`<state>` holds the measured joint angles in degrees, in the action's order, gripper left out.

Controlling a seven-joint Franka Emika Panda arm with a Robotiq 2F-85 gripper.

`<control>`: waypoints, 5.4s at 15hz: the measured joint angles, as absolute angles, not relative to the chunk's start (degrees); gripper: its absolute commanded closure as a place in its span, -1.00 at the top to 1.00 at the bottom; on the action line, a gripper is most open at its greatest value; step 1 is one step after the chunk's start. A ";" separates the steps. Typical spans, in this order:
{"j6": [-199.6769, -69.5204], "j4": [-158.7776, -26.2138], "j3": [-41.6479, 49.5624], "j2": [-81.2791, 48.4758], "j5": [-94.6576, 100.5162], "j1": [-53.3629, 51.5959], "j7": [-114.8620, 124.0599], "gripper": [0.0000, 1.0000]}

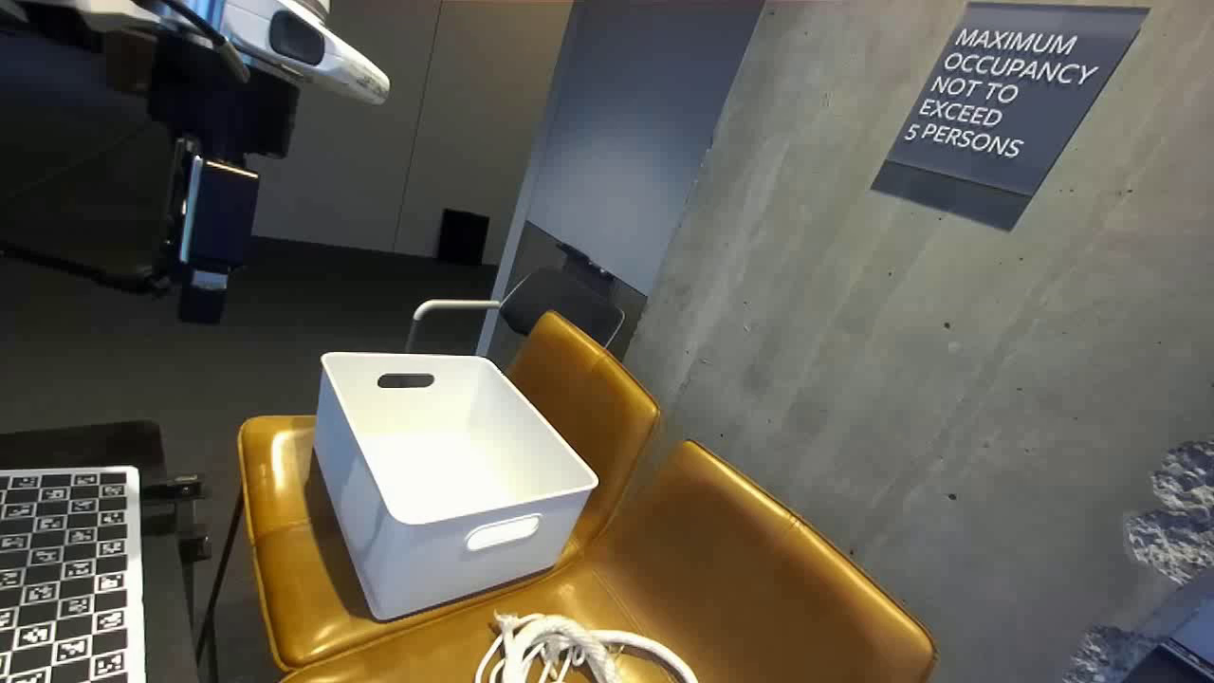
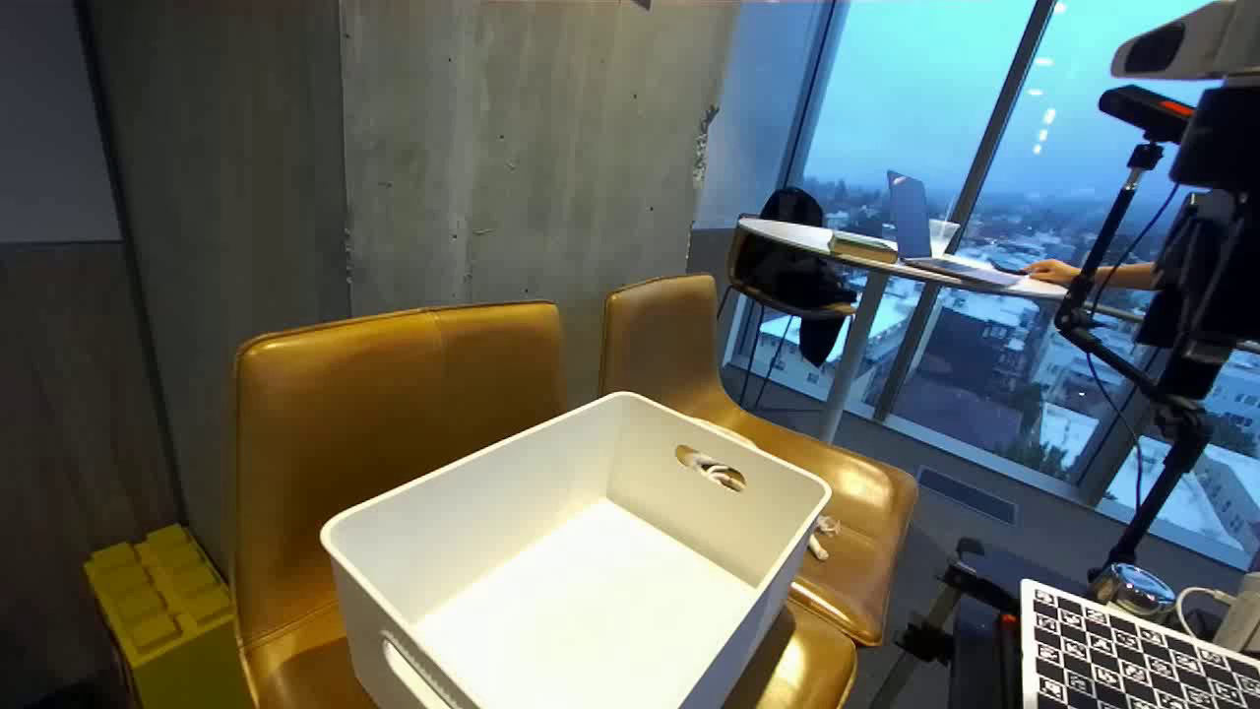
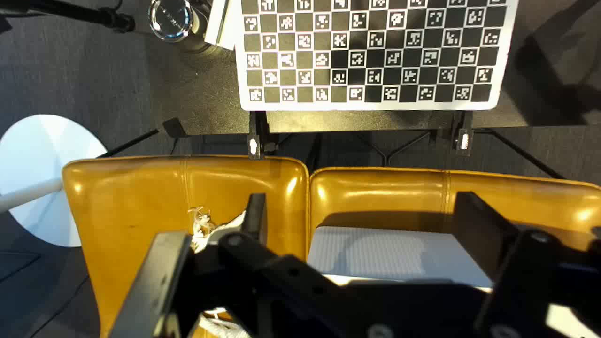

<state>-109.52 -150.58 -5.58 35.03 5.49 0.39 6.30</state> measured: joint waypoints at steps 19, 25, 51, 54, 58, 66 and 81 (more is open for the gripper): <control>-109.52 -150.58 -5.58 35.03 5.49 0.39 6.30 1.00; -109.52 -150.58 -5.58 35.03 5.49 0.39 6.30 1.00; -109.52 -150.58 -5.58 35.03 5.49 0.39 6.30 1.00; -109.52 -150.58 -5.58 35.03 5.49 0.39 6.30 1.00; -109.52 -150.58 -5.58 35.03 5.49 0.39 6.30 1.00; -110.06 -150.45 -5.67 34.40 5.49 0.34 6.68 1.00; -126.86 -133.04 -2.89 9.66 11.75 3.72 16.38 1.00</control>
